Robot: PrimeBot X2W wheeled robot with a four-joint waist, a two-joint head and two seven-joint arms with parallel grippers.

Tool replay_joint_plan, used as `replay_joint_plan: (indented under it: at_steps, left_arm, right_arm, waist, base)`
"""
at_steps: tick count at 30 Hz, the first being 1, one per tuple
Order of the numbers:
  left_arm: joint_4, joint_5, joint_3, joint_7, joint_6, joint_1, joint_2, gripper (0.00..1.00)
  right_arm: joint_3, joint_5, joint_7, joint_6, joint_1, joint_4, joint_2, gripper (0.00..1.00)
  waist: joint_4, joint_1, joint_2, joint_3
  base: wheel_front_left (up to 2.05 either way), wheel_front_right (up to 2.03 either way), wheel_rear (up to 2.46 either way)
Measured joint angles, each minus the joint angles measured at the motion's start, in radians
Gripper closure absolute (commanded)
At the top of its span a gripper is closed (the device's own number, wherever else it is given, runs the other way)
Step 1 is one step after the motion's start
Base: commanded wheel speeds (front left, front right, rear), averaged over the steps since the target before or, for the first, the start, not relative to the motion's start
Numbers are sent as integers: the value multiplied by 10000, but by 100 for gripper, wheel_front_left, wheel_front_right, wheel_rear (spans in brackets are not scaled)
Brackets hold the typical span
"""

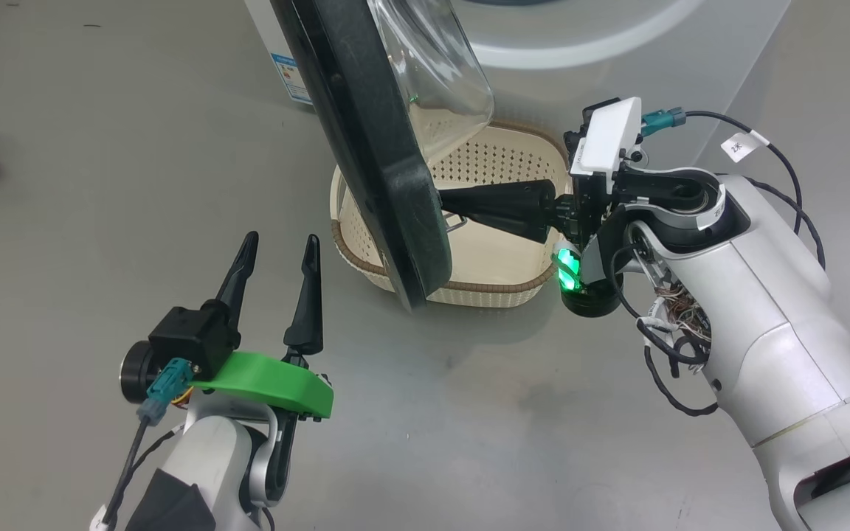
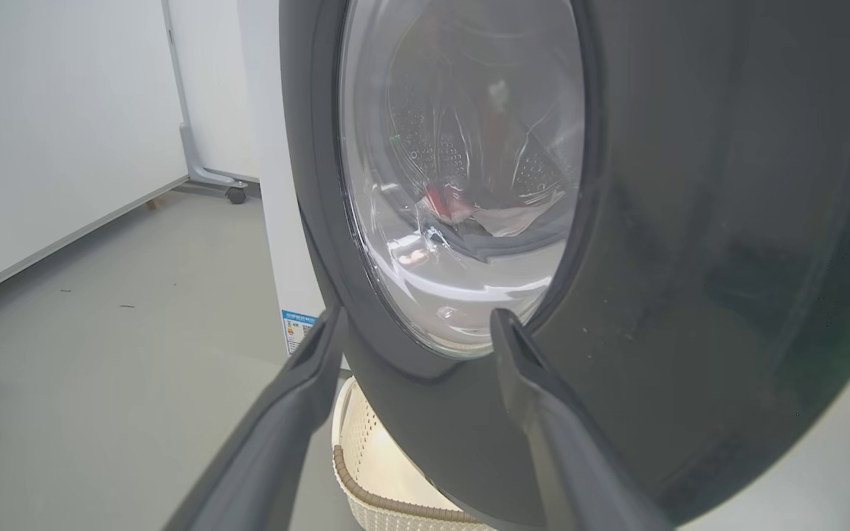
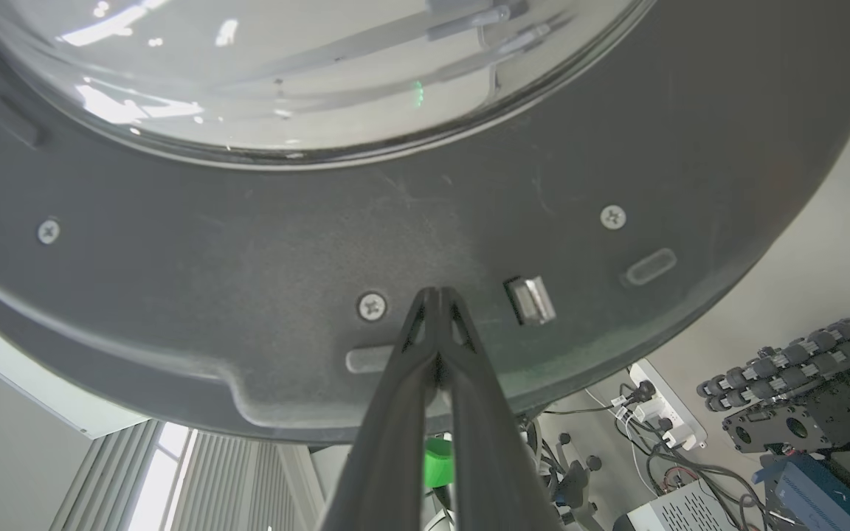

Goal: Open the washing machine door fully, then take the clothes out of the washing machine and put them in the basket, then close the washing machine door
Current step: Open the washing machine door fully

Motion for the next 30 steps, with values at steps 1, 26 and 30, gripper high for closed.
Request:
replay_joint_plan:
  at_steps: [1,26,30]
  left_arm:
    - [2,0,46,0,0,12,0,0]
    - [347,453,1210,0,2,762,4,0]
    - [368,500,1417,0,0,1024,12,0]
  right_arm:
    - [-33,-6,-167,0,17,-50,4,100]
    - [2270,-8496,-6920,2543,950,-1659,-2786,100]
    - [2477,-9609,-8251,2470,1412,-1912,-3137,100]
  waist:
    - [-23,0,0,-32]
    - [-1421,0,0,-1431]
    - [-1715,0,0,-1687]
  base:
    - [0,0,0]
    - [0,0,0]
    - [0,0,0]
